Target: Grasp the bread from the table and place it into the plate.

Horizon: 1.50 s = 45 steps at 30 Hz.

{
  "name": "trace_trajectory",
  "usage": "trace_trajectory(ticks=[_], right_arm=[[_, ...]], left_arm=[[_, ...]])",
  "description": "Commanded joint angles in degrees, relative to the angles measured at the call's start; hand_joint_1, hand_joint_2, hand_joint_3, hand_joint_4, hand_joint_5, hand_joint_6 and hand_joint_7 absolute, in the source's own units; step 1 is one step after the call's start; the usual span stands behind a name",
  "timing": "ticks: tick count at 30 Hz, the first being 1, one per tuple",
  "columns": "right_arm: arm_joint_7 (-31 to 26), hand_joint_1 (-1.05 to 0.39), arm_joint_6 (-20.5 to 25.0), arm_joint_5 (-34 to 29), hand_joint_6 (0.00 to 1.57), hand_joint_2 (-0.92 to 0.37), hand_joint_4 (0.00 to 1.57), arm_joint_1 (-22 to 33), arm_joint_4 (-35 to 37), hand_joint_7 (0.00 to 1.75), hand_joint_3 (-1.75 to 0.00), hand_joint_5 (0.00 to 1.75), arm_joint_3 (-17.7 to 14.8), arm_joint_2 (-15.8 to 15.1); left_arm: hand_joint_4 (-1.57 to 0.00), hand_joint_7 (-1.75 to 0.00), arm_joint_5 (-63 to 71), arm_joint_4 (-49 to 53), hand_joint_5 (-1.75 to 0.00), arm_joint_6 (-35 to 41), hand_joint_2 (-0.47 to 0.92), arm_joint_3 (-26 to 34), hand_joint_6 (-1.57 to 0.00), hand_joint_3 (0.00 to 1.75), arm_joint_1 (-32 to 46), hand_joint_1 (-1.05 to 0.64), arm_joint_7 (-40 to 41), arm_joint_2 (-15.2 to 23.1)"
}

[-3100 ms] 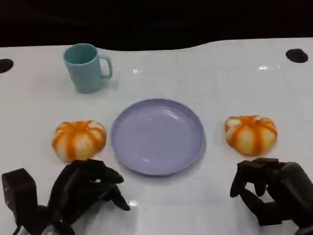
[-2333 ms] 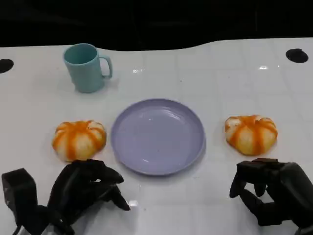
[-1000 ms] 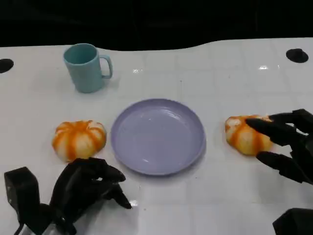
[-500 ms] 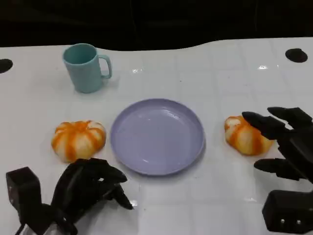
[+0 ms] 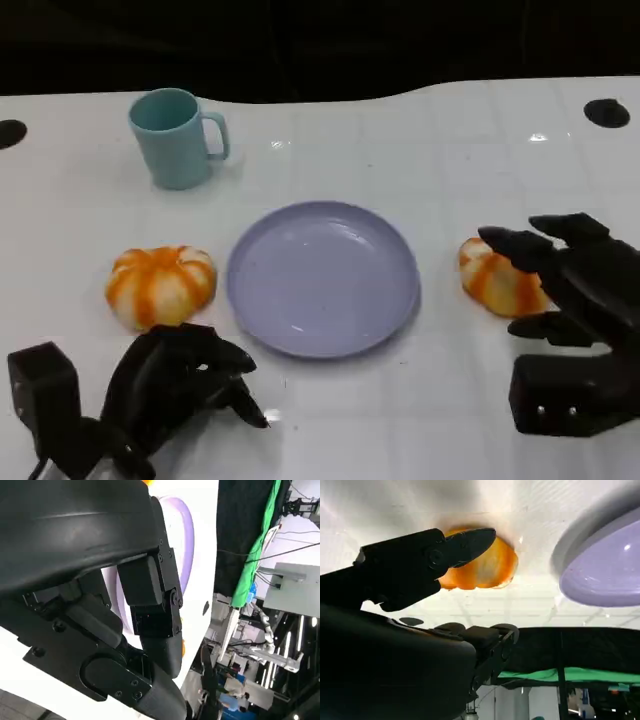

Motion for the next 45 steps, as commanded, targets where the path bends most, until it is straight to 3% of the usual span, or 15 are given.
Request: trace_trajectory(ticks=[1, 13, 17, 19, 20, 22, 23, 25, 27, 29, 30, 37, 45], right_arm=[[-0.8, -0.52, 1.0, -0.8, 0.26, -0.84, 0.06, -4.3, 6.6, 0.00, 0.00, 0.33, 2.4, 1.0], [-3.7, -0.44, 2.8, -0.3, 0.28, -0.83, 0.15, -14.1, 26.1, 0.01, 0.00, 0.26, 7.2, 6.7], [-6.4, -0.39, 3.0, -0.4, 0.34, -0.85, 0.27, -16.3, 31.5, 0.02, 0.00, 0.18, 8.4, 8.1], [-8.4, -0.31, 1.5, 0.5, 0.47, -0.88, 0.47, -16.8, 33.3, 0.04, -0.01, 0.16, 8.0, 8.4], [-9.5, -0.24, 0.2, 1.5, 0.66, -0.90, 0.72, -16.9, 34.1, 0.08, -0.01, 0.21, 7.4, 8.6], [-11.1, -0.19, -2.0, 3.0, 0.88, -0.91, 0.94, -17.1, 35.2, 0.12, -0.04, 0.32, 6.7, 8.6], [-12.3, -0.15, -3.3, 3.5, 1.03, -0.92, 1.01, -17.1, 35.6, 0.12, -0.05, 0.55, 6.5, 8.6], [-15.8, -0.09, -6.6, 3.4, 1.22, -0.90, 0.96, -17.2, 36.4, 0.24, -0.17, 1.22, 7.1, 7.9], [-19.1, -0.06, -8.9, 3.0, 1.04, -0.69, 0.94, -17.4, 37.1, 0.97, -0.62, 1.64, 7.6, 7.5], [-20.8, -0.10, -10.3, 3.1, 0.85, -0.57, 0.93, -17.6, 37.3, 1.44, -0.91, 1.72, 7.7, 7.4], [-21.5, -0.11, -10.7, 3.1, 0.81, -0.55, 0.92, -17.8, 37.2, 1.51, -0.96, 1.73, 7.8, 7.4], [-26.6, -0.10, -12.7, 2.9, 0.73, -0.40, 0.93, -18.1, 36.5, 1.68, -1.13, 1.75, 8.0, 8.5], [-29.8, -0.05, -13.7, 2.9, 0.79, -0.36, 0.99, -19.0, 35.9, 1.65, -1.20, 1.75, 8.2, 9.4]], left_arm=[[-1.57, -0.19, 0.1, -0.8, -0.57, -0.4, 0.74, 0.2, -1.57, 0.00, 1.0, -1.05, -0.4, 1.1], [-1.57, -0.19, -0.3, -1.6, -0.58, -0.2, 0.74, 0.2, -1.57, 0.00, 1.5, -1.05, -0.5, 0.9], [-1.57, -0.18, -0.5, -2.2, -0.57, 0.3, 0.74, 0.2, -1.57, 0.00, 1.9, -1.05, -0.6, 0.9], [-1.57, -0.19, -0.5, -2.5, -0.58, 0.5, 0.73, 0.1, -1.57, 0.00, 2.1, -1.05, -0.4, 0.8], [-1.57, -0.19, -0.4, -2.6, -0.58, 0.3, 0.73, 0.0, -1.57, 0.00, 2.2, -1.05, -0.4, 0.7], [-1.57, -0.19, -0.3, -2.9, -0.58, 0.2, 0.73, -0.2, -1.57, 0.00, 2.5, -1.05, -0.2, 0.6], [-1.57, -0.19, -0.2, -3.1, -0.58, 0.2, 0.73, -0.3, -1.57, 0.00, 2.6, -1.05, 0.0, 0.6], [-1.57, -0.19, -0.3, -3.5, -0.58, 0.5, 0.73, -0.4, -1.57, 0.00, 2.8, -1.05, 0.3, 0.4], [-1.57, -0.20, -0.3, -3.6, -0.59, 0.5, 0.73, -0.4, -1.57, 0.00, 2.8, -1.05, 0.4, 0.3], [-1.57, -0.20, -0.3, -3.6, -0.59, 0.3, 0.73, -0.5, -1.57, 0.00, 2.8, -1.05, 0.4, 0.3], [-1.57, -0.20, -0.2, -3.7, -0.59, 0.4, 0.73, -0.5, -1.57, 0.00, 2.8, -1.05, 0.5, 0.3], [-1.57, -0.20, -0.8, -3.7, -0.58, 0.9, 0.73, -0.2, -1.57, 0.00, 2.7, -1.05, 0.3, 0.2], [-1.57, -0.19, 0.0, -3.0, -0.58, 0.1, 0.74, -0.3, -1.57, 0.00, 2.4, -1.05, 0.7, 0.5]])
